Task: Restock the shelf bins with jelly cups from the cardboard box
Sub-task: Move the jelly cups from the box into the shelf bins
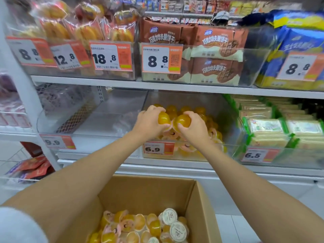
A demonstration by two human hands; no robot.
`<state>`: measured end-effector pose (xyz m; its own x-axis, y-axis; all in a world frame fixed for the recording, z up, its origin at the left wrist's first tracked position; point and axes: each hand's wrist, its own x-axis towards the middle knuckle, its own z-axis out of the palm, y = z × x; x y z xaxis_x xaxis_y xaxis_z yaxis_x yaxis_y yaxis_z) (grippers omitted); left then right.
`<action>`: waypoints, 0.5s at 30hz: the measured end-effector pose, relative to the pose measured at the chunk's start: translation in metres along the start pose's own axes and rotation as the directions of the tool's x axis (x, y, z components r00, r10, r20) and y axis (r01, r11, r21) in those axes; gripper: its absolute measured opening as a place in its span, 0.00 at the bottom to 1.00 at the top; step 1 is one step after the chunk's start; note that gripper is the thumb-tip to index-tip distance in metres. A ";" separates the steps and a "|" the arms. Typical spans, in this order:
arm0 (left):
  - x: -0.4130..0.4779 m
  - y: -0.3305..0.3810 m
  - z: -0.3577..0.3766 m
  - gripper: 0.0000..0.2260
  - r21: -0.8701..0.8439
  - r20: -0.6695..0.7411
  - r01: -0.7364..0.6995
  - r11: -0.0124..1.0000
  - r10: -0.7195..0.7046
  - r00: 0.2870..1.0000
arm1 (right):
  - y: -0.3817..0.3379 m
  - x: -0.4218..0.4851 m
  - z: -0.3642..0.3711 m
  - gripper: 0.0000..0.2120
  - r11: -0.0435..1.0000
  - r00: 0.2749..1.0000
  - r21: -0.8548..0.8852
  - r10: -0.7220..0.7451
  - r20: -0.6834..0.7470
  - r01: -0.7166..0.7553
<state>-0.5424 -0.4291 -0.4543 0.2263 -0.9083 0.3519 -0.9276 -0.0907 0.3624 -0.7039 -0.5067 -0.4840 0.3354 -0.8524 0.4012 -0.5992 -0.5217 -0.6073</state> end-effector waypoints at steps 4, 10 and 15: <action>0.026 -0.011 0.014 0.15 0.506 0.146 -0.091 0.858 0.018 0.989 | 0.009 0.022 0.017 0.26 0.999 0.981 -0.032 0.032 0.192 -0.026; 0.028 -0.021 0.026 0.17 0.687 0.063 -0.126 0.715 0.113 0.992 | 0.026 0.026 0.028 0.17 0.994 0.958 -0.081 0.092 0.270 -0.072; 0.022 -0.023 0.024 0.11 0.597 0.077 -0.136 0.791 0.112 0.991 | 0.018 0.020 0.022 0.19 0.998 0.956 -0.056 0.036 0.291 -0.020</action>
<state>-0.5235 -0.4570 -0.4755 0.0977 -0.9415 0.3224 -0.9416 -0.1923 -0.2763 -0.6917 -0.5336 -0.5019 0.5110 -0.8442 0.1621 -0.6454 -0.5014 -0.5763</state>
